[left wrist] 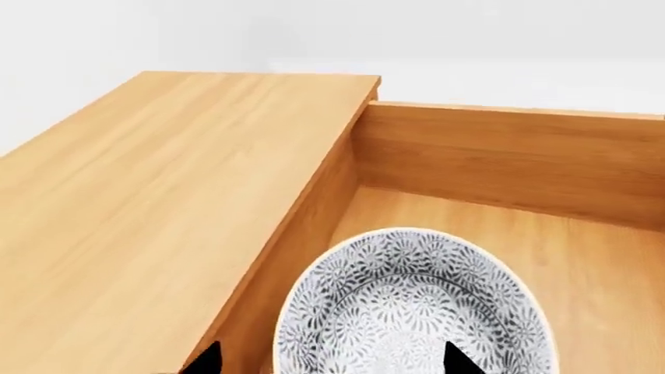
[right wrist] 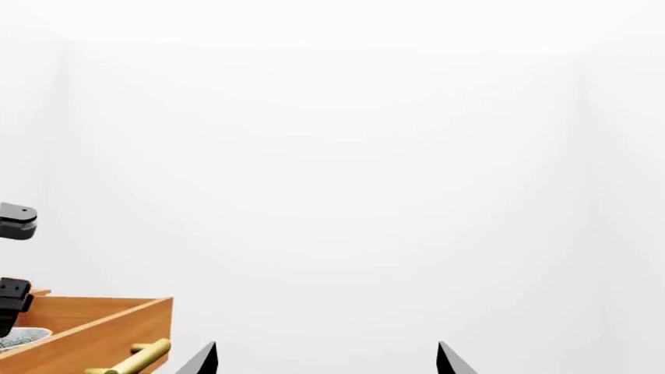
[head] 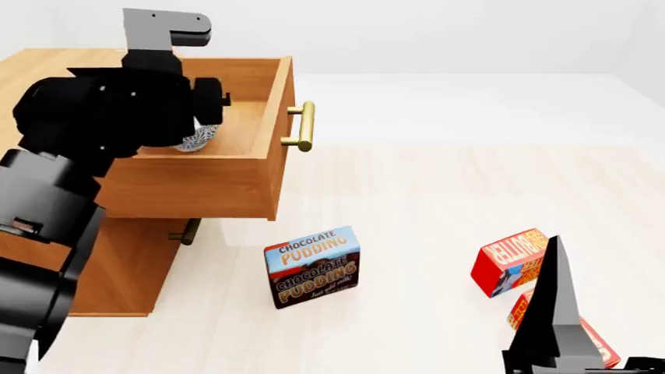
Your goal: Put the bowl in the top drawer of the cabinet.
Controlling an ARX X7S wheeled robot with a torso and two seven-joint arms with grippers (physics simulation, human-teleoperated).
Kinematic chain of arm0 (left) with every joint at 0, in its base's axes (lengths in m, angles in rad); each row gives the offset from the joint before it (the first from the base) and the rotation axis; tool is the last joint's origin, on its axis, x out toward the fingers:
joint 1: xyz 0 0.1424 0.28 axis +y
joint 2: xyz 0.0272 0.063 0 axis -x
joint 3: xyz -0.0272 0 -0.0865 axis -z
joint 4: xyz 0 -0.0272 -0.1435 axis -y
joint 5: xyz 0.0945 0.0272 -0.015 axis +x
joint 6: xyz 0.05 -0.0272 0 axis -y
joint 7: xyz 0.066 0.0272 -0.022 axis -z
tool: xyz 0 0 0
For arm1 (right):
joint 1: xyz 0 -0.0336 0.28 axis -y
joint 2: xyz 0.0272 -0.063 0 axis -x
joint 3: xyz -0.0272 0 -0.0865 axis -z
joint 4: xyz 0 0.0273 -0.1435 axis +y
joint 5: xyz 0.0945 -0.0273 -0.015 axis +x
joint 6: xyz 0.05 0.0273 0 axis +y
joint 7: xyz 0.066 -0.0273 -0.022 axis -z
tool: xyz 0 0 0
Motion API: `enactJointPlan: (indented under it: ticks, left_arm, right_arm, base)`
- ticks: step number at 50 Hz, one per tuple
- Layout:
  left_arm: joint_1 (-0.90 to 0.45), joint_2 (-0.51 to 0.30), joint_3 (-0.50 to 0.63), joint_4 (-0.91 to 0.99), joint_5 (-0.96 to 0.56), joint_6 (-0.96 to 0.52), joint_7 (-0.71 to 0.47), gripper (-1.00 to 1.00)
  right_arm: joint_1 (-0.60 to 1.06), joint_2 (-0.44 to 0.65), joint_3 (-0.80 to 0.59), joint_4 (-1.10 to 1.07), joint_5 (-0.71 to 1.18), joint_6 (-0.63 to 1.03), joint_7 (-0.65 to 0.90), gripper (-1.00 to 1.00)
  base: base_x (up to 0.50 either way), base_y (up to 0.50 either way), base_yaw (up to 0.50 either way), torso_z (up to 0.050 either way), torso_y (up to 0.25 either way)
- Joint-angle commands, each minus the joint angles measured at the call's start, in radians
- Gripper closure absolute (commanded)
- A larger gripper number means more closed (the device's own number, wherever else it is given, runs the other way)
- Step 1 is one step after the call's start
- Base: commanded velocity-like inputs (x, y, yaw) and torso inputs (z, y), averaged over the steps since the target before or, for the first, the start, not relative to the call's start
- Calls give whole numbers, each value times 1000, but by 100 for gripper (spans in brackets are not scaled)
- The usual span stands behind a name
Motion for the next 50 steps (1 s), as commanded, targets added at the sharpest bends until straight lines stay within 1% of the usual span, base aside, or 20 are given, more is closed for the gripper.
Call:
enactJointPlan:
  ticks: [1, 5, 12, 18, 23, 28, 31, 34, 38, 43, 46, 50]
  left_arm:
    - [-16, -35, 11, 101, 24, -15, -82, -100]
    - [-24, -46, 13, 155, 26, -23, -106, -100]
    - [-40, -76, 11, 298, -4, -80, -147, -100]
    - [-13, -130, -24, 483, -93, -149, -197, -100]
    - [54, -199, -66, 662, -190, -186, -255, -100]
    - [152, -279, -121, 871, -304, -192, -320, -100]
    - [206, -323, -148, 988, -356, -183, -356, -100]
    - [274, -383, -180, 1145, -410, -163, -405, -100]
    - [348, -448, -219, 1315, -460, -128, -464, -100]
    - [427, -517, -257, 1497, -465, -82, -517, -100]
    - [510, -569, -285, 1632, -423, -41, -537, -100]
    - [604, -624, -306, 1762, -339, -7, -559, -100]
  right_arm:
    - [-3, -3, 1, -4, -3, 3, -1, -100]
    - [-5, 0, 2, -8, -5, 6, 2, -100]
    - [-7, 3, 3, -13, -7, 5, 4, -100]
    - [-9, 8, 5, -17, -9, 3, 6, -100]
    - [-12, 19, 7, -31, -13, 7, 14, -100]
    - [-10, 24, 8, -54, -18, 25, 18, -100]
    - [-8, 23, 8, -69, -21, 41, 19, -100]
    - [-8, 26, 5, -88, -31, 55, 24, -100]
    - [11, 38, -26, -93, -48, 50, 34, -100]
    - [75, 50, -104, -94, -66, 42, 51, -100]
    - [121, 55, -160, -94, -78, 38, 63, -100]
    - [186, 55, -236, -94, -91, 40, 75, -100]
  base:
    - [0, 0, 0, 0, 0]
    - [0, 0, 0, 0, 0]
    - [0, 0, 0, 1, 0]
    - [0, 0, 0, 0, 0]
    - [0, 0, 0, 0, 0]
    - [0, 0, 0, 0, 0]
    - [0, 0, 0, 0, 0]
    - [0, 0, 0, 0, 0]
    - [0, 0, 0, 0, 0]
    - [0, 0, 0, 0, 0]
    - [0, 0, 0, 0, 0]
    - [0, 0, 0, 0, 0]
